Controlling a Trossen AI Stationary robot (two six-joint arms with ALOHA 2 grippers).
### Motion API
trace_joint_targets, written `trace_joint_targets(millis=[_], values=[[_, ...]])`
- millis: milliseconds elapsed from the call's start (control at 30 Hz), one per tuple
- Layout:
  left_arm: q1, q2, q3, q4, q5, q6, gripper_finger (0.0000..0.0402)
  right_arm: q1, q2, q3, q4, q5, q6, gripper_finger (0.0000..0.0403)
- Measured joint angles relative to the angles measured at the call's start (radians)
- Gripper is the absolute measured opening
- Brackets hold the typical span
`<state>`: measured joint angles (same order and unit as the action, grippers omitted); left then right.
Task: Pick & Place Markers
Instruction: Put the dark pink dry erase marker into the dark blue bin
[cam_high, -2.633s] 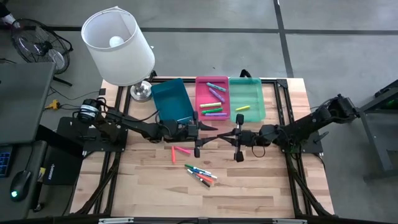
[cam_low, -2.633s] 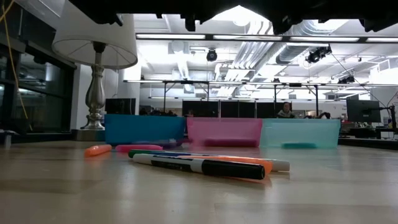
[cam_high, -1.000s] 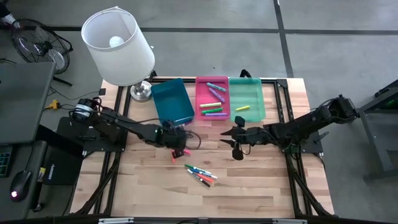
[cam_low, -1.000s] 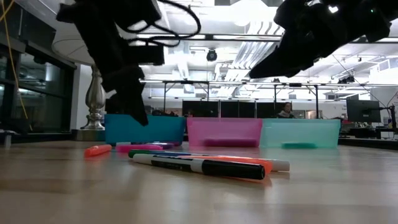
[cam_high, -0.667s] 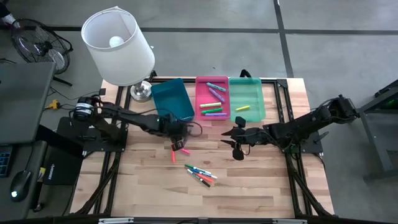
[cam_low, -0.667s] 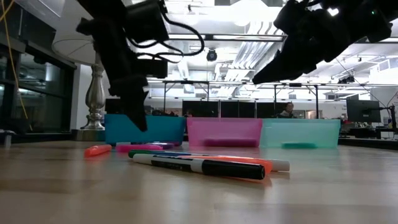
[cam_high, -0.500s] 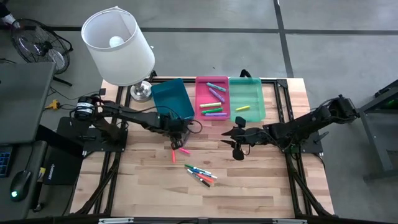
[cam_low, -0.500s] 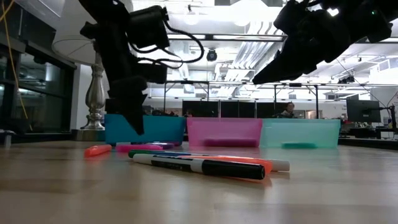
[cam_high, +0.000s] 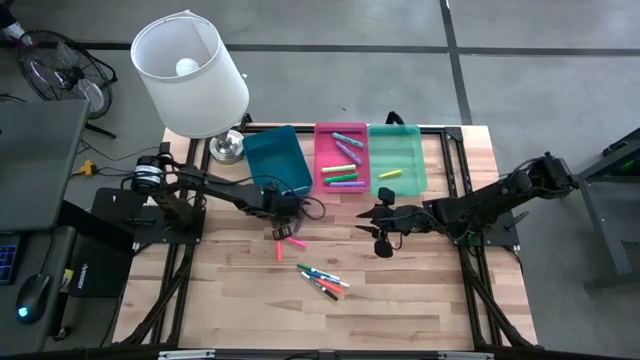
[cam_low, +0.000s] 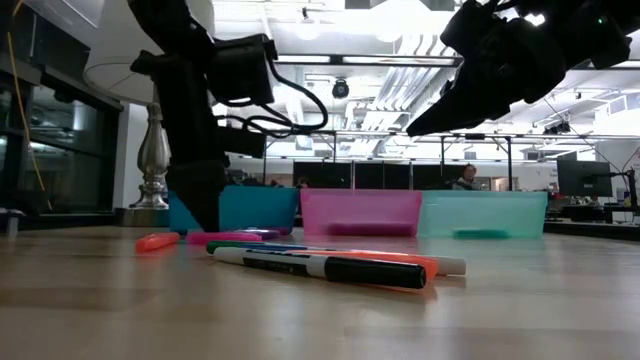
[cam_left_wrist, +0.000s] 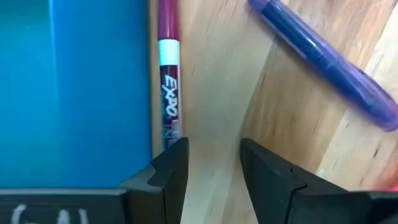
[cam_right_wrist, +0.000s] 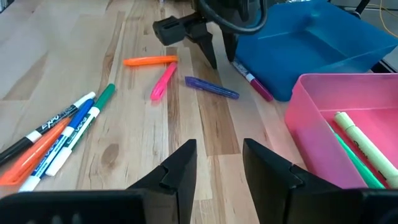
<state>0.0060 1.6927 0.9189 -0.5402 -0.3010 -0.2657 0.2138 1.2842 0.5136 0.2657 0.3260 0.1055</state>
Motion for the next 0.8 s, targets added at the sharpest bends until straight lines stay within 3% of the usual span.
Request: trace_joint_targets(millis=[200,467,600,800], values=[[0.0,0.009,0.002,0.001,-0.003,0.0,0.0143,0.0,0.0,0.0,0.0,0.0,0.0,0.0119],[-0.004,0.009,0.002,-0.006,0.096,0.017,0.0143,0.0,0.0,0.0,0.0,-0.004,0.0,0.0119],[-0.017,0.01,0.004,-0.007,0.089,0.02,0.0143,0.0,0.0,0.0,0.0,-0.004,-0.001,0.0119],[-0.02,0.018,0.071,-0.084,0.109,0.055,0.0143,0.0,0.0,0.0,-0.009,-0.004,-0.009,0.0119]])
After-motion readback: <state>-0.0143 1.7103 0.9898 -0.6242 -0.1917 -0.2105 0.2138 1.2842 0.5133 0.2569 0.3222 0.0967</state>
